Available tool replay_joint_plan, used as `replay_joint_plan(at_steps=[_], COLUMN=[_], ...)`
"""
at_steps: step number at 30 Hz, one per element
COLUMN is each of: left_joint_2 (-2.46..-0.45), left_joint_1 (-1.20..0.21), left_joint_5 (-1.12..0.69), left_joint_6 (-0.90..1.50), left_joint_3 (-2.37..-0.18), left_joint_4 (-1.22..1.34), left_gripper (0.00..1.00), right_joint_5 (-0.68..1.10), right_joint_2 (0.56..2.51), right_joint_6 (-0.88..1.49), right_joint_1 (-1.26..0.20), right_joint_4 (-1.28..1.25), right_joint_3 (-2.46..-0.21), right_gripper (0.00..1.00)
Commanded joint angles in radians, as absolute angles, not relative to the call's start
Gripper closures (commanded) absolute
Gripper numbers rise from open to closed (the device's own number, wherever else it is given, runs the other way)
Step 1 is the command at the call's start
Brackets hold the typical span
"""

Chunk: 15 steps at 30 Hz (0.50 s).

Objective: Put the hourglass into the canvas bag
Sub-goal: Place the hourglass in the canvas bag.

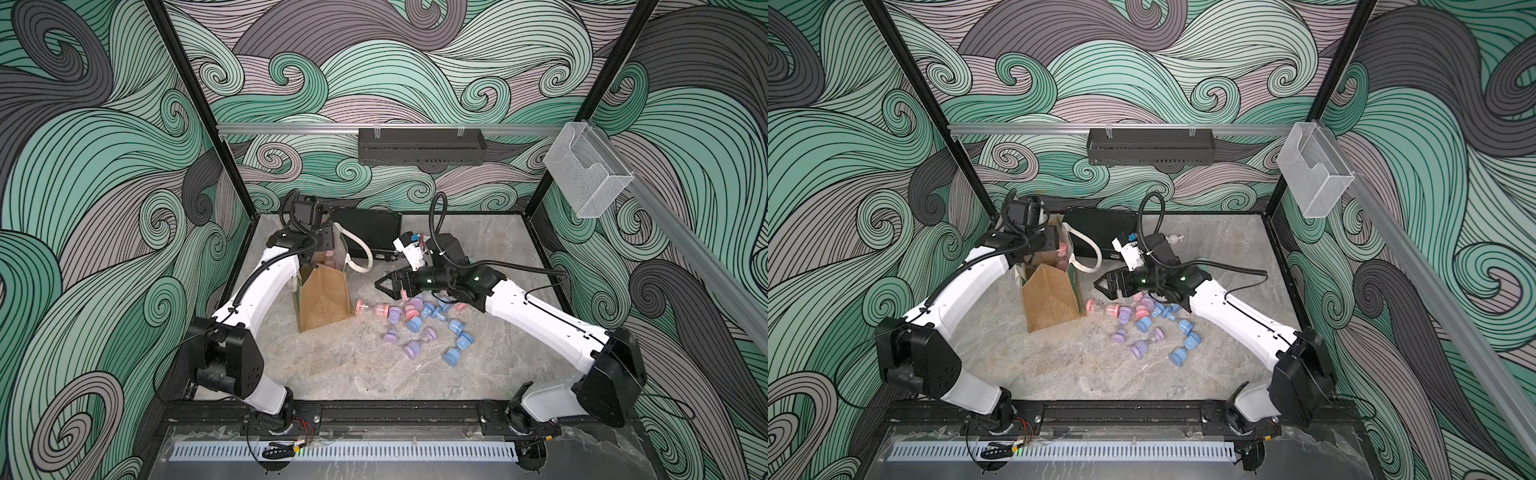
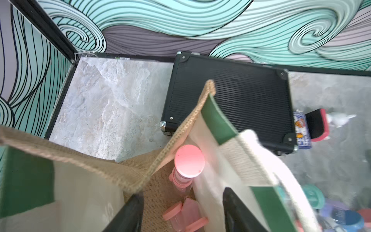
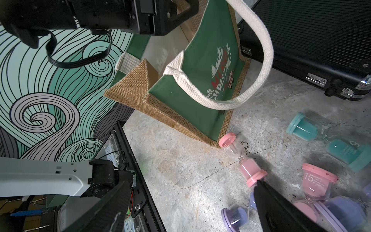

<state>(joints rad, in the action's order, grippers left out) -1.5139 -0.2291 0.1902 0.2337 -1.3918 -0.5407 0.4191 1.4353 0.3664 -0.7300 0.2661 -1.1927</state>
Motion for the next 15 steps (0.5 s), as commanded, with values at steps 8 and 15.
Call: replay_joint_plan(at_steps=[8, 15], left_joint_2=[-1.27, -1.169], left_joint_1=[-0.232, -0.383], left_joint_5=[-0.024, -0.077], left_joint_6=[0.38, 0.42], left_joint_3=[-1.391, -1.34], left_joint_4=[-0.601, -0.673], left_gripper=[0.36, 0.36], right_joint_5=[0.367, 0.353], right_joint_2=[1.326, 1.267], right_joint_6=[0.344, 0.367], right_joint_1=[-0.711, -0.681], right_joint_4=[0.416, 0.488], right_joint_3=[-1.203, -1.102], right_gripper=[0.0, 0.0])
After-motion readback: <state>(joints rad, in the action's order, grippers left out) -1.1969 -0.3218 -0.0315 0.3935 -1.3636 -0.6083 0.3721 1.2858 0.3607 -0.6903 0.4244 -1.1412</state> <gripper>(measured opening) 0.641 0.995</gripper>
